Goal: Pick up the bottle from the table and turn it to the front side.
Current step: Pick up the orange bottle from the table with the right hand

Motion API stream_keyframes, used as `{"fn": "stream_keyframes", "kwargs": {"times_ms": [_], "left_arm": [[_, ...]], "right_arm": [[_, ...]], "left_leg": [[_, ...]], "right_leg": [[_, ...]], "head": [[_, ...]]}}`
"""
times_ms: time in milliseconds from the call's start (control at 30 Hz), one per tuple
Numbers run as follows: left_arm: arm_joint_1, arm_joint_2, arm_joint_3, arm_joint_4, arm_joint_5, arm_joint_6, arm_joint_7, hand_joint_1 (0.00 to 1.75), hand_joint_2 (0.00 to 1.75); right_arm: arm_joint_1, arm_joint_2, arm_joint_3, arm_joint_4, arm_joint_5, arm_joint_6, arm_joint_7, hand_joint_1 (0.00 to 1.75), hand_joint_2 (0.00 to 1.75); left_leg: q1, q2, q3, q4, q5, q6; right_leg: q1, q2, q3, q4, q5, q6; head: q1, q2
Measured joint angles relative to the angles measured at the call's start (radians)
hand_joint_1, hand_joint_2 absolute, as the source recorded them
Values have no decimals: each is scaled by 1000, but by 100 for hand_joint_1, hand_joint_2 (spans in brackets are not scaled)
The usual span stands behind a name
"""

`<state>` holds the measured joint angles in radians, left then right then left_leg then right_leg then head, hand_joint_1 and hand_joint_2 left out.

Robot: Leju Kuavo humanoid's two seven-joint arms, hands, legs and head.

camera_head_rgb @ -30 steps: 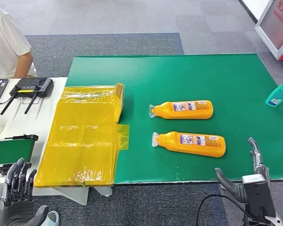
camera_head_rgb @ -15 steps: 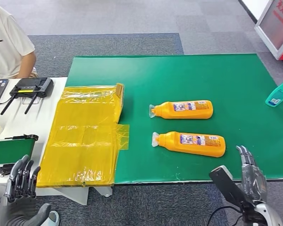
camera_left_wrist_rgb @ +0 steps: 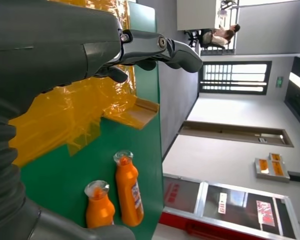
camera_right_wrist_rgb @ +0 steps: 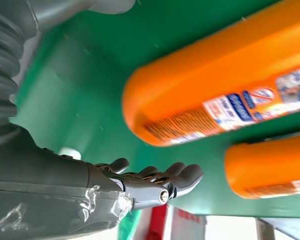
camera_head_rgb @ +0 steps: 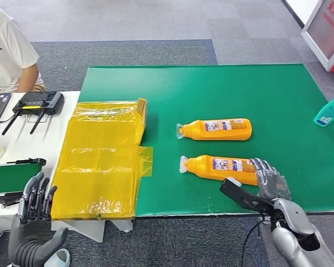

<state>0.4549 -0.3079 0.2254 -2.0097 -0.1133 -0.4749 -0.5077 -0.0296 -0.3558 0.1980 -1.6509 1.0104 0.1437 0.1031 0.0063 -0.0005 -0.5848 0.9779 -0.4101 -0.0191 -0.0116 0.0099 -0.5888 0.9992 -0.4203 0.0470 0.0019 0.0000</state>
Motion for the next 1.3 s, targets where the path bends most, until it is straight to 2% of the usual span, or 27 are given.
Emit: {"fn": "stream_keyframes", "kwargs": {"times_ms": [133,400,600,800,967,1300], "left_arm": [[-10,25,-33,16,15,24,6,0,175],[-16,53,-70,36,22,36,15,0,175],[-30,74,-97,52,37,46,32,0,175],[-43,120,-177,59,-33,152,30,0,175],[-54,159,-245,63,-25,196,52,0,175],[-83,211,-298,100,36,211,75,0,175]], "right_arm": [[-86,-34,62,57,0,18,18,0,175],[-169,-64,122,116,0,36,36,0,175],[-231,-69,160,181,0,78,47,0,175],[-296,-78,215,301,-26,107,69,0,175],[-329,-85,244,368,-40,115,61,0,175],[-392,-84,326,457,-47,118,52,4,175]], "left_leg": [[0,0,0,0,0,0],[0,0,-1,0,0,0],[0,0,-1,0,1,0],[0,0,-1,0,1,0],[0,0,-1,0,1,0],[0,0,-1,0,2,0]], "right_leg": [[0,0,0,0,0,0],[0,0,-1,0,0,0],[0,0,-1,0,0,0],[0,0,-1,0,1,0],[0,0,-1,0,1,0],[0,0,0,0,1,0]], "head": [[0,0],[0,0],[0,0],[0,0],[0,0],[0,0]]}}
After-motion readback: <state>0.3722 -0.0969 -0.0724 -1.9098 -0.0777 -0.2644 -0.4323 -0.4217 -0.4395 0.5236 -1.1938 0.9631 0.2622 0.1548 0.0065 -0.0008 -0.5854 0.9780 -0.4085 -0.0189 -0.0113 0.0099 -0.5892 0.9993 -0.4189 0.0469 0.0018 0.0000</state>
